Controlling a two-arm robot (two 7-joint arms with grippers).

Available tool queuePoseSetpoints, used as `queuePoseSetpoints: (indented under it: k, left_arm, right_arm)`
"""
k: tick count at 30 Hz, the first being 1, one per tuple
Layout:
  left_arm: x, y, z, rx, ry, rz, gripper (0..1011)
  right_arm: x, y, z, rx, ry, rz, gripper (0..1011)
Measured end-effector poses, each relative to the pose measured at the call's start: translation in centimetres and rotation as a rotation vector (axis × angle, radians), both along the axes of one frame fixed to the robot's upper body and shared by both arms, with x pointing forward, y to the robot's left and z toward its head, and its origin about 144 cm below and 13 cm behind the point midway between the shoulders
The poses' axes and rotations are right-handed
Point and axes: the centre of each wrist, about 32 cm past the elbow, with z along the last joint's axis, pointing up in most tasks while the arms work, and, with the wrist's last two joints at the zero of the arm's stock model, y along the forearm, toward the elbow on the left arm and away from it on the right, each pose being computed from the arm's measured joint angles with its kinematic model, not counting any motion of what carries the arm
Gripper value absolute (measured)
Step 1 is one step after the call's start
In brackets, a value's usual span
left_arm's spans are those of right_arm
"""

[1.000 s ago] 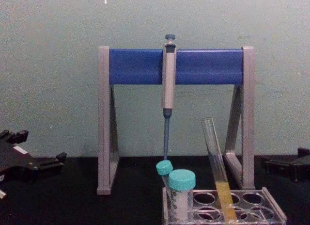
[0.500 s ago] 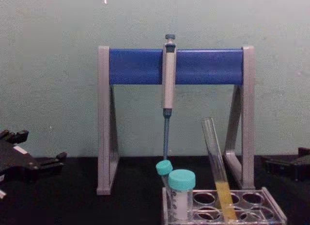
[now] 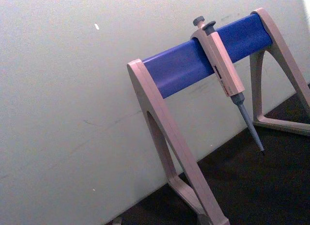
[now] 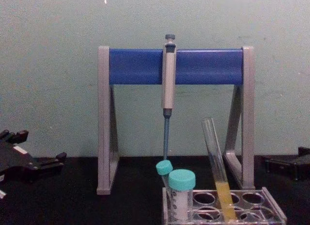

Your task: Pick up the test tube from the test tube rack, shake it, then place it back into the test tube rack.

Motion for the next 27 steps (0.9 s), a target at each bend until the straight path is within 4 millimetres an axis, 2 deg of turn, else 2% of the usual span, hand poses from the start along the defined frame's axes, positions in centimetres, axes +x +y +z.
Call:
queuePoseSetpoints:
  k: [27]
  left_arm:
    - [0.00,0.00,0.00,0.000,0.000,0.000,1001]
  right_arm:
    - [0.00,0.00,0.00,0.000,0.000,0.000,1000]
